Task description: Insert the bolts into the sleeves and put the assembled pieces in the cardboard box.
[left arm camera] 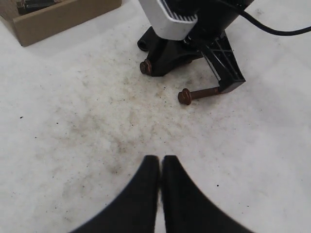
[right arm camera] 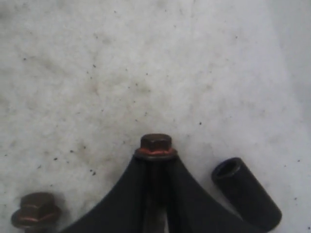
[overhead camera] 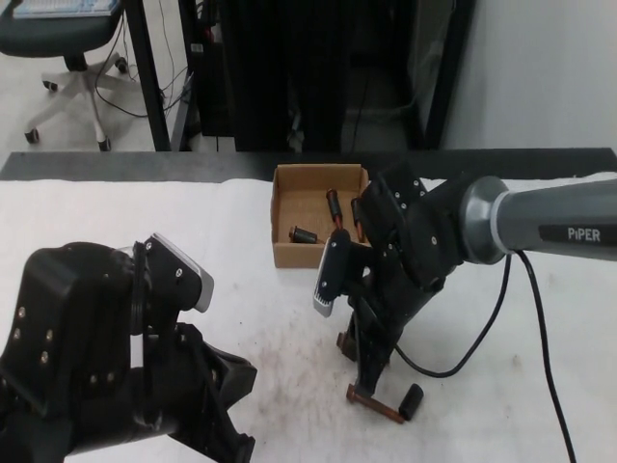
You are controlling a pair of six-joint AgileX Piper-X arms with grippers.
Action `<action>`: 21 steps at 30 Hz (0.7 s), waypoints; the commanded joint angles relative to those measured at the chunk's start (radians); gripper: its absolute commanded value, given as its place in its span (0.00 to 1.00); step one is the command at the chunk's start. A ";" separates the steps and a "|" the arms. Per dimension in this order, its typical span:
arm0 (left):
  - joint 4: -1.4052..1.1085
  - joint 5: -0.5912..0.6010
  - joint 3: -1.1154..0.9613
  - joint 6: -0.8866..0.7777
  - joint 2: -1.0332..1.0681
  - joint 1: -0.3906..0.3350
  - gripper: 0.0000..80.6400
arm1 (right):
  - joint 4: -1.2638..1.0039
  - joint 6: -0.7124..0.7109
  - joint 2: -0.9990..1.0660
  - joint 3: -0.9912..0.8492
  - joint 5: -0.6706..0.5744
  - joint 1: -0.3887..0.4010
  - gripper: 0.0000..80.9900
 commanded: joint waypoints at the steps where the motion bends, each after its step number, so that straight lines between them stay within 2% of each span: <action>1: -0.012 -0.003 -0.006 0.008 -0.013 0.002 0.05 | -0.006 0.060 0.011 -0.002 0.037 0.000 0.01; 7: -0.012 0.024 -0.006 0.008 -0.013 0.002 0.05 | -0.006 0.285 -0.099 -0.061 0.032 -0.010 0.01; 12: -0.004 0.114 -0.008 0.008 -0.013 0.000 0.05 | -0.004 0.465 -0.286 -0.056 -0.094 -0.051 0.01; 18: 0.056 0.169 -0.038 0.013 -0.011 0.000 0.05 | -0.007 0.513 -0.498 0.049 -0.099 -0.101 0.01; 21: 0.055 0.167 -0.094 0.077 0.009 -0.011 0.05 | -0.007 0.547 -0.603 0.130 -0.099 -0.126 0.01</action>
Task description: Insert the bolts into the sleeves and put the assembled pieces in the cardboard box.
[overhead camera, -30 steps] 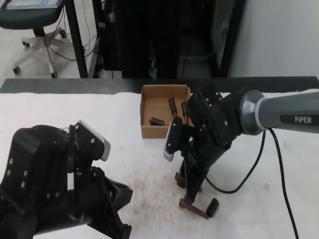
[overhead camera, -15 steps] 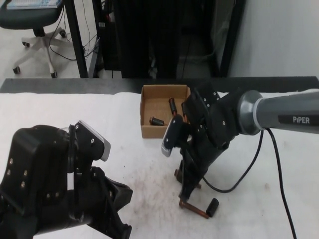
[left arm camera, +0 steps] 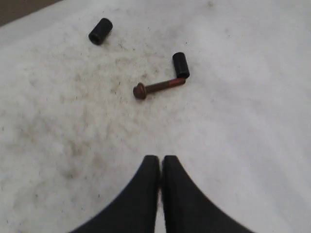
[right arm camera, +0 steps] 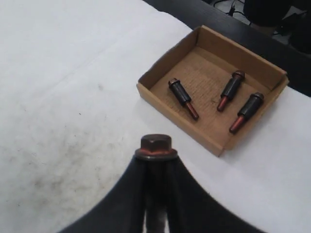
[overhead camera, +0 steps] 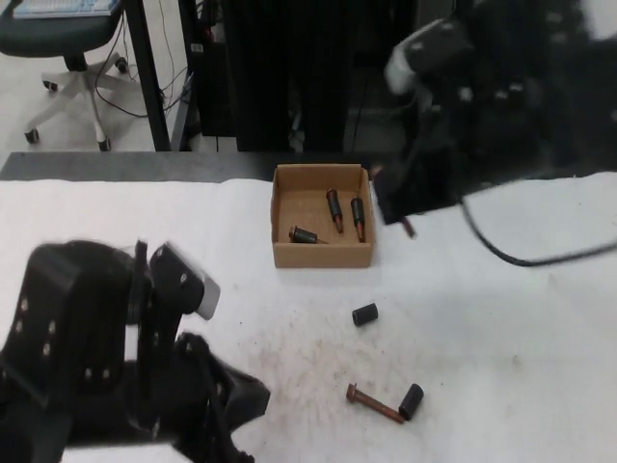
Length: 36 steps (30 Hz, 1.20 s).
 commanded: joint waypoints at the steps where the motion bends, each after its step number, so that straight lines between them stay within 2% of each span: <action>1: -0.007 0.010 -0.089 0.086 0.022 -0.016 0.05 | 0.003 0.030 -0.064 0.046 -0.014 -0.017 0.01; 5: 0.081 -0.001 -0.244 0.154 0.155 -0.058 0.05 | 0.003 0.078 -0.206 0.151 -0.014 -0.050 0.01; 11: 0.287 -0.003 -0.555 0.206 0.500 -0.093 0.05 | 0.003 0.103 -0.410 0.256 -0.031 -0.102 0.01; 18: 0.523 -0.007 -0.941 0.294 0.850 -0.104 0.05 | 0.076 0.103 -0.565 0.291 -0.038 -0.167 0.01; 21: 0.602 -0.048 -1.073 0.359 0.943 -0.123 0.05 | 0.136 0.103 -0.594 0.291 -0.038 -0.207 0.01; 24: 0.616 -0.077 -1.168 0.390 1.007 -0.147 0.16 | 0.173 0.094 -0.600 0.296 -0.050 -0.246 0.01; 28: 0.616 -0.192 -1.245 0.395 1.059 -0.177 0.45 | 0.173 0.086 -0.600 0.321 -0.143 -0.294 0.01; 30: 0.616 -0.287 -1.254 0.440 1.069 -0.186 0.55 | 0.167 0.086 -0.600 0.339 -0.151 -0.306 0.01; 32: 0.616 -0.367 -1.255 0.521 1.074 -0.194 0.56 | 0.160 0.086 -0.600 0.353 -0.151 -0.306 0.01; 36: 0.622 -0.371 -1.255 0.568 1.088 -0.195 0.57 | 0.160 0.086 -0.600 0.375 -0.153 -0.306 0.01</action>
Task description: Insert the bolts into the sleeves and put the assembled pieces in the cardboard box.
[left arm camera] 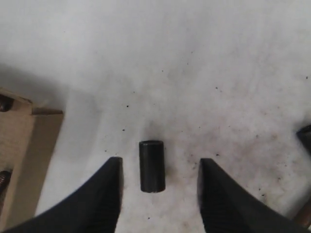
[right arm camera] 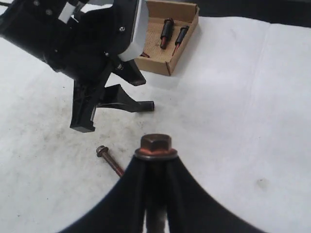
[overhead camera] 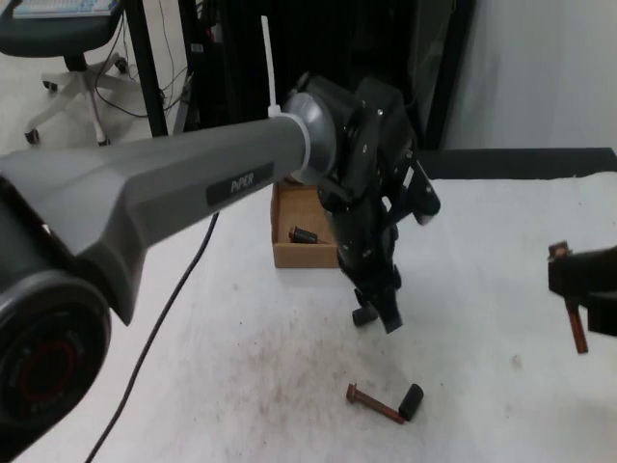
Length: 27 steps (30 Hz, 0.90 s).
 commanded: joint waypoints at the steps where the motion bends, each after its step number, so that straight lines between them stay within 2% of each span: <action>1: 0.009 -0.030 -0.010 0.038 0.014 -0.004 0.57 | -0.013 -0.009 -0.008 0.005 -0.018 -0.005 0.01; 27: -0.010 -0.024 -0.015 0.066 0.125 0.003 0.57 | -0.001 -0.009 -0.022 0.005 -0.036 -0.005 0.01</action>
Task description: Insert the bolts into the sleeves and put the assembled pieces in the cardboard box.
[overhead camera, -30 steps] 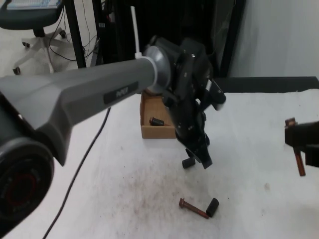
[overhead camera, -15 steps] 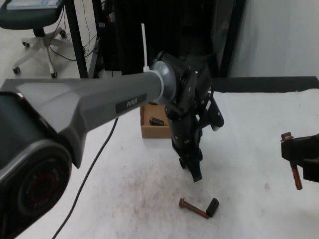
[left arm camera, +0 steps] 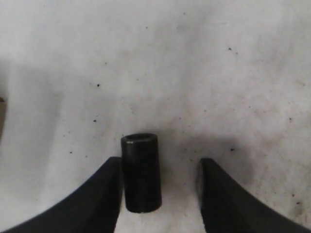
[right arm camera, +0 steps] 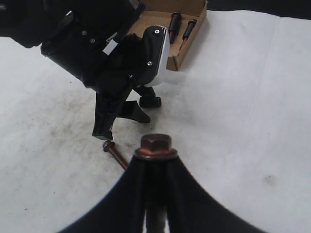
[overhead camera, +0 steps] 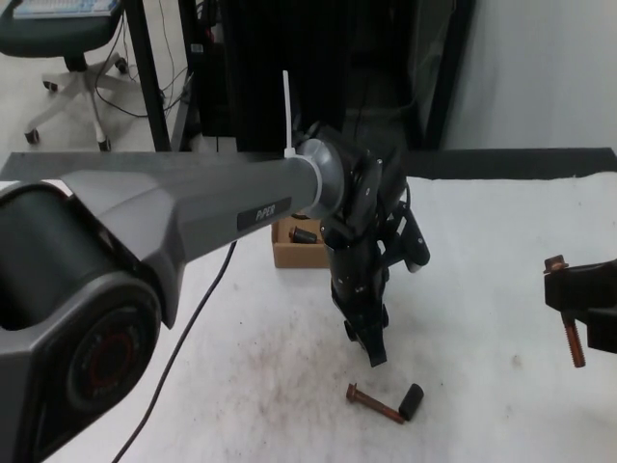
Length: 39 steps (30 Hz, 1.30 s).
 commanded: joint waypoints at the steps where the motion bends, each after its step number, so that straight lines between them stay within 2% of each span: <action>1: -0.019 -0.002 -0.005 0.008 0.014 0.003 0.57 | -0.001 -0.009 -0.008 -0.002 -0.013 -0.003 0.01; 4: -0.048 -0.005 -0.005 0.008 0.014 0.008 0.56 | -0.001 -0.009 -0.008 -0.002 -0.013 -0.003 0.01; 6: -0.055 -0.005 -0.008 0.008 0.014 0.010 0.52 | -0.001 -0.009 -0.008 -0.002 -0.013 -0.003 0.01; 11: -0.053 -0.005 -0.008 0.008 0.018 0.020 0.24 | -0.001 -0.009 -0.008 -0.002 -0.013 -0.003 0.01; 17: -0.037 0.010 -0.008 0.008 0.020 0.024 0.00 | -0.001 -0.009 -0.008 -0.002 -0.013 -0.003 0.01; 22: -0.039 0.035 -0.012 0.008 0.020 0.024 0.00 | -0.003 -0.009 -0.008 -0.002 -0.013 -0.003 0.01; 27: -0.031 -0.124 -0.046 -0.104 -0.020 0.015 0.00 | -0.007 -0.004 -0.008 -0.002 -0.013 -0.003 0.01; 33: -0.020 -0.172 -0.052 -0.333 -0.181 0.025 0.00 | -0.112 0.154 -0.008 -0.002 -0.013 -0.003 0.01; 36: 0.008 -0.166 -0.052 -0.368 -0.278 0.033 0.00 | -0.217 0.206 -0.008 -0.002 -0.023 -0.003 0.01; 39: 0.051 -0.140 -0.041 -0.368 -0.367 0.040 0.00 | -0.327 0.255 0.001 -0.002 -0.126 -0.003 0.01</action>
